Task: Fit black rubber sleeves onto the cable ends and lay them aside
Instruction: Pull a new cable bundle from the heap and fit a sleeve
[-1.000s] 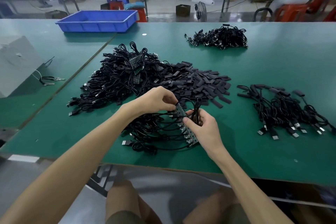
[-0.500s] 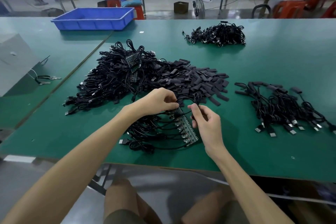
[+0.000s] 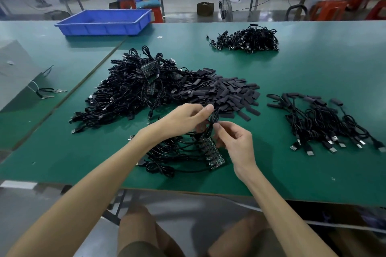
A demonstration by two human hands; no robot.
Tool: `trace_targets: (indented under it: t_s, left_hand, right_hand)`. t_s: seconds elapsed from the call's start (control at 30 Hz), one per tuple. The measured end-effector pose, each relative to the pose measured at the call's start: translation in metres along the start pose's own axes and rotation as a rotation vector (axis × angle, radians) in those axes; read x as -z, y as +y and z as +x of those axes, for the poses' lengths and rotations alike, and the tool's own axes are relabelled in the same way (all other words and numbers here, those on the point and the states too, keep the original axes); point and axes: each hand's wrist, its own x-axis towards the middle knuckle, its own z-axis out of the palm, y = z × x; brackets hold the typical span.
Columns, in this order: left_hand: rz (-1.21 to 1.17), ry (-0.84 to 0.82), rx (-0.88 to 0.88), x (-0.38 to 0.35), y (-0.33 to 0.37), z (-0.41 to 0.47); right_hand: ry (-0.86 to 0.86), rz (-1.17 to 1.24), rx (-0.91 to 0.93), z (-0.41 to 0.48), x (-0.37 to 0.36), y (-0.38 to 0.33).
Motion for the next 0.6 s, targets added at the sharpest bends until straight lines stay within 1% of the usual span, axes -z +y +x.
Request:
trace_targets:
  t_s: [0.03, 0.07, 0.1, 0.17, 0.23, 0.33, 0.4, 0.47, 0.53, 0.57, 0.6]
  left_hand:
    - [-0.006, -0.072, 0.027, -0.001, 0.003, -0.003]
    - [0.006, -0.111, 0.048, -0.002, 0.005, -0.006]
    - [0.014, -0.116, 0.055, -0.003, 0.005, -0.008]
    - [-0.037, -0.055, 0.048, 0.000, 0.004, -0.009]
    - [-0.063, 0.038, 0.050, 0.011, 0.000, -0.006]
    - [0.009, 0.143, 0.131, 0.040, -0.014, -0.003]
    - [0.090, 0.155, 0.169, 0.056, -0.025, -0.002]
    - [0.234, 0.101, 0.222, 0.065, -0.037, -0.001]
    - [0.476, 0.047, 0.314, 0.062, -0.046, -0.001]
    - [0.574, 0.051, 0.337, 0.057, -0.049, -0.002]
    - [0.614, 0.082, 0.303, 0.050, -0.051, -0.003]
  right_hand:
    - [-0.014, 0.004, -0.002, 0.000, 0.000, -0.001]
    - [-0.033, 0.002, 0.001, 0.000, -0.001, -0.001]
    - [-0.048, -0.010, 0.012, -0.001, -0.001, 0.000]
    - [-0.052, -0.094, 0.063, 0.000, -0.002, 0.002]
    - [-0.054, -0.266, 0.111, 0.002, -0.002, 0.006]
    - [-0.105, -0.488, 0.074, 0.003, -0.005, 0.010]
    - [-0.141, -0.634, 0.068, 0.003, -0.009, 0.011]
    - [-0.161, -0.708, 0.077, 0.002, -0.011, 0.011]
    - [-0.160, -0.672, 0.056, 0.002, -0.010, 0.009]
    - [-0.154, -0.639, 0.041, 0.002, -0.010, 0.007]
    - [-0.146, -0.603, 0.031, 0.002, -0.009, 0.006]
